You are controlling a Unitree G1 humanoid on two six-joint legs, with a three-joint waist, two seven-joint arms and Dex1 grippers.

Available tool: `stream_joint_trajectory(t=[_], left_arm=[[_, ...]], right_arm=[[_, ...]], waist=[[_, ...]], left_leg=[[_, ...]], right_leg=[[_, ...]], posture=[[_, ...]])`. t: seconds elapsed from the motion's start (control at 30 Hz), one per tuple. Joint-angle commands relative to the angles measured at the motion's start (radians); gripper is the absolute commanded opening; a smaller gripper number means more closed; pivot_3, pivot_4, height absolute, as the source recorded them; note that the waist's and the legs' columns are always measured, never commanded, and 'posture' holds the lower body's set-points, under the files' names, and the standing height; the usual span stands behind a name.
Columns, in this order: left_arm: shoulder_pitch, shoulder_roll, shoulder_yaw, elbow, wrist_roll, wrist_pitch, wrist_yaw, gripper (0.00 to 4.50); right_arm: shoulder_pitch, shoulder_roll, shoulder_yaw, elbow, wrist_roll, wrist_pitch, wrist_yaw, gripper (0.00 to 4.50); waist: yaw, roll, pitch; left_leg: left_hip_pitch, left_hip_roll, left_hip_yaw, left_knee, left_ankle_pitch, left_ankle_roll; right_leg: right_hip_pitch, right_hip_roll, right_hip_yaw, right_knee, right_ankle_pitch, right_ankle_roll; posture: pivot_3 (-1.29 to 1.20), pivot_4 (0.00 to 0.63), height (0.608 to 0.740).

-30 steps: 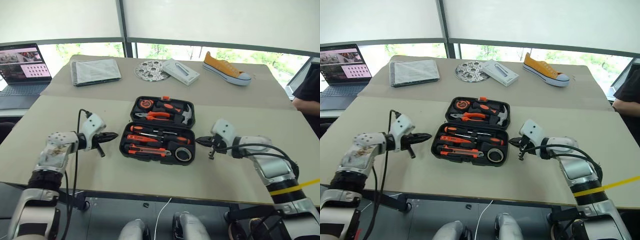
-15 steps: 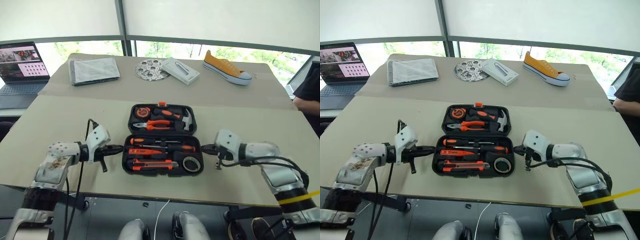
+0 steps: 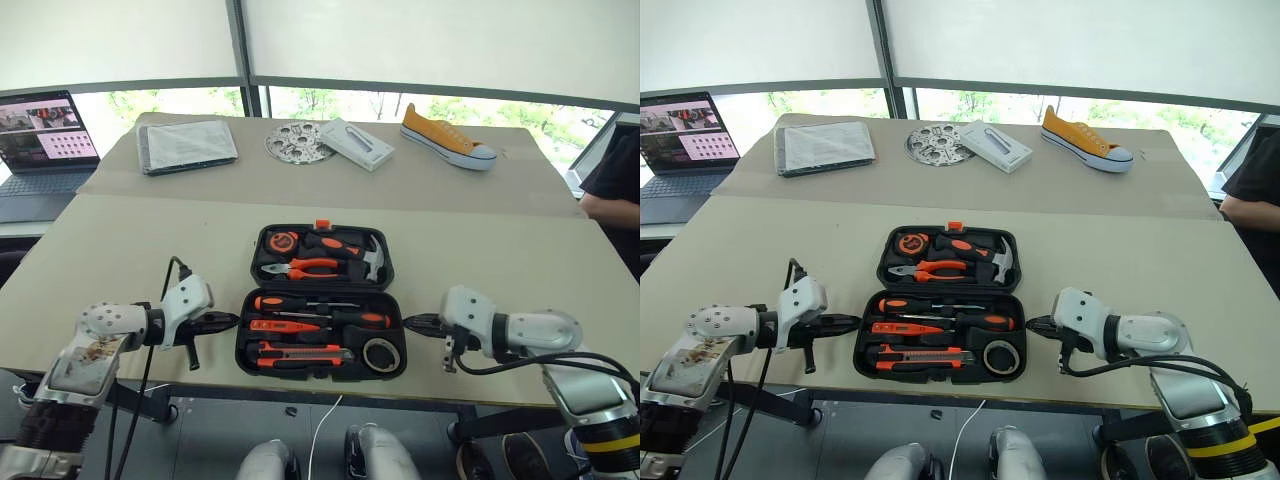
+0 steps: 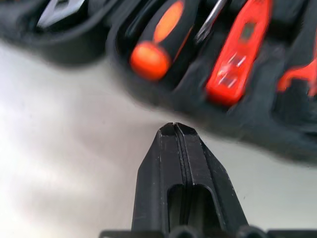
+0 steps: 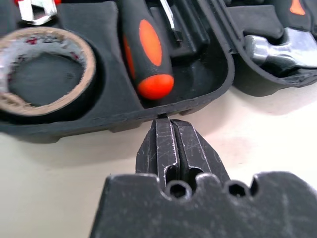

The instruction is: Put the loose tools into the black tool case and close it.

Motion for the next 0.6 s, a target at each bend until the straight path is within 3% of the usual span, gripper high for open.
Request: stream_joint_trajectory(t=[0.03,0.1,0.3,0.6], left_arm=[[-0.141,0.005,0.091,0.099,-0.110,0.260,0.050,0.70],[-0.255,-0.033,0.128,0.153,-0.184,0.438,0.107,1.50],[-0.500,-0.137,0.151,0.293,-0.242,0.751,0.264,3.60],[-0.655,-0.259,0.146,0.453,-0.230,0.800,0.387,3.60]], right_arm=[[-0.138,-0.018,-0.083,0.053,0.091,0.195,-0.018,0.74],[-0.245,0.014,-0.088,0.078,0.146,0.347,-0.046,1.46],[-0.449,0.105,-0.018,0.159,0.196,0.609,-0.105,3.45],[-0.635,0.239,0.039,0.446,0.135,0.674,-0.235,3.45]], waist=[[0.001,-0.001,0.001],[0.001,-0.002,0.001],[0.000,-0.003,0.000],[-0.005,-0.003,0.000]], left_leg=[[0.000,0.000,0.000,0.000,0.000,0.000],[-0.001,0.000,0.000,0.001,0.000,0.000],[-0.001,0.000,0.000,0.000,0.001,0.000],[-0.007,-0.002,0.000,0.000,0.001,0.000]], right_leg=[[0.000,0.000,0.000,0.000,0.001,-0.001],[0.000,0.001,0.000,0.000,0.001,-0.001],[0.001,0.004,-0.001,0.000,0.004,-0.007],[-0.001,0.005,-0.007,0.001,0.005,-0.005]], posture=[[0.00,0.150,0.733],[0.00,0.150,0.733],[0.00,0.150,0.733],[0.00,0.150,0.733]])
